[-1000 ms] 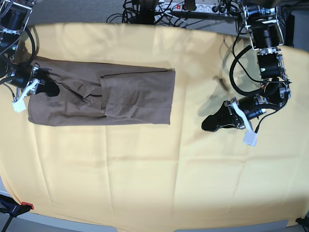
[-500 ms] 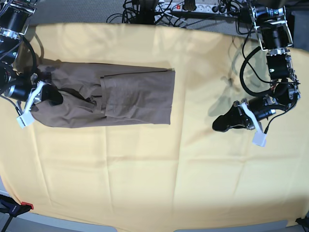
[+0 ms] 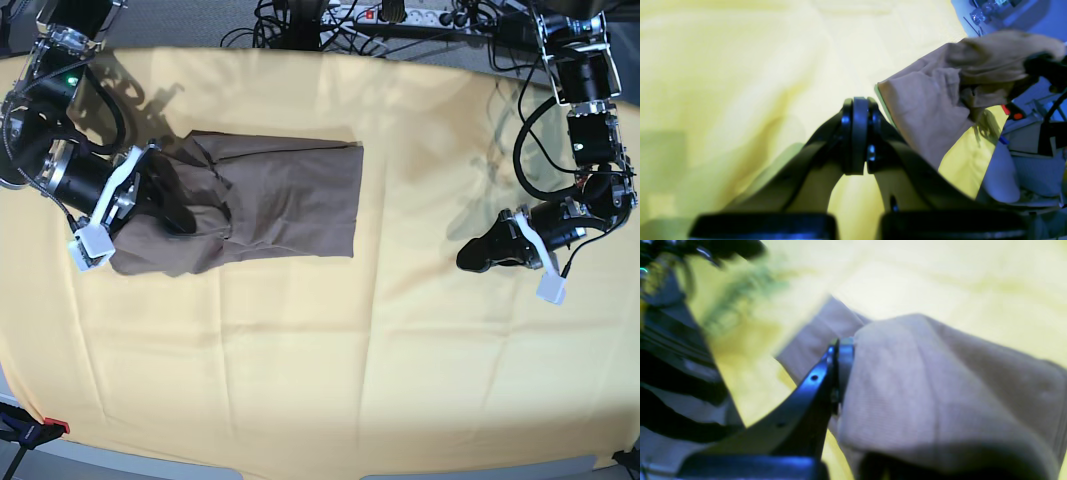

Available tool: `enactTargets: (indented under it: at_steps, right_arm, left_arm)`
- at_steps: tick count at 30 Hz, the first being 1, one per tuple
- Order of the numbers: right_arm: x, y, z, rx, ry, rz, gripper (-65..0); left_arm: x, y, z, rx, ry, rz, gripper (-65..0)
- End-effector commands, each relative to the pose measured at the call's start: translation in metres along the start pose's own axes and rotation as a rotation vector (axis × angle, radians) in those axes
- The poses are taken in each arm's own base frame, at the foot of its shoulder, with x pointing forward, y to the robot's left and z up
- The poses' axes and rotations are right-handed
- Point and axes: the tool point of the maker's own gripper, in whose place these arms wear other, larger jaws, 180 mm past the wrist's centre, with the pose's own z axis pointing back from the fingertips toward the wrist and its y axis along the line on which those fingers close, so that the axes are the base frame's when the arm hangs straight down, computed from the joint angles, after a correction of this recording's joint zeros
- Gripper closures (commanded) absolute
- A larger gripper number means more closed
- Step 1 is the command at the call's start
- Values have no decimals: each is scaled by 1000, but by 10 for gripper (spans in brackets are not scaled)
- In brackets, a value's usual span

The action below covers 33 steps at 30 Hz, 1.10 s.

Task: Fold the T-shirt properly
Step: 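Grasp the folded shirt end nearest the right gripper, then lift the held end and fold it over onto the shirt's middle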

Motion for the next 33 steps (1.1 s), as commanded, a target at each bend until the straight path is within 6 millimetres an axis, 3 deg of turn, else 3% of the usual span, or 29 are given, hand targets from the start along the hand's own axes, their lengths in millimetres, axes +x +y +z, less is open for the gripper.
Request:
enactTargets:
  at_steps: [1,6,19,20,23,24,28,33]
  right_arm:
    - [18,10,-3,41,-70,23,0]
    - [15,38,-36,128,-56,28,0]
    - [-13,73,-112,71,76,221,0]
    - [-15,76,-117,76,82,236,-57]
    - [-27,92,-132,130,124,269,-368]
    - [-29,98,-136,148,137,286,-430]
    - [-34,124,-147,230,173,344,-450]
    - [-34,115,-150,190,236,426,-450]
  left_arm:
    - [22,-4,5,-12,-50,-41,0]
    - [20,-4,5,-12,-48,-39,0]
    - [1,-3,6,-8,-18,-6,0]
    - [1,-3,6,-8,-18,-6,0]
    - [1,-3,6,-8,-18,-6,0]
    - [1,-3,6,-8,-18,-6,0]
    - [2,-3,6,-9,-23,-6,0]
    - [2,-3,6,-7,-22,-7,0]
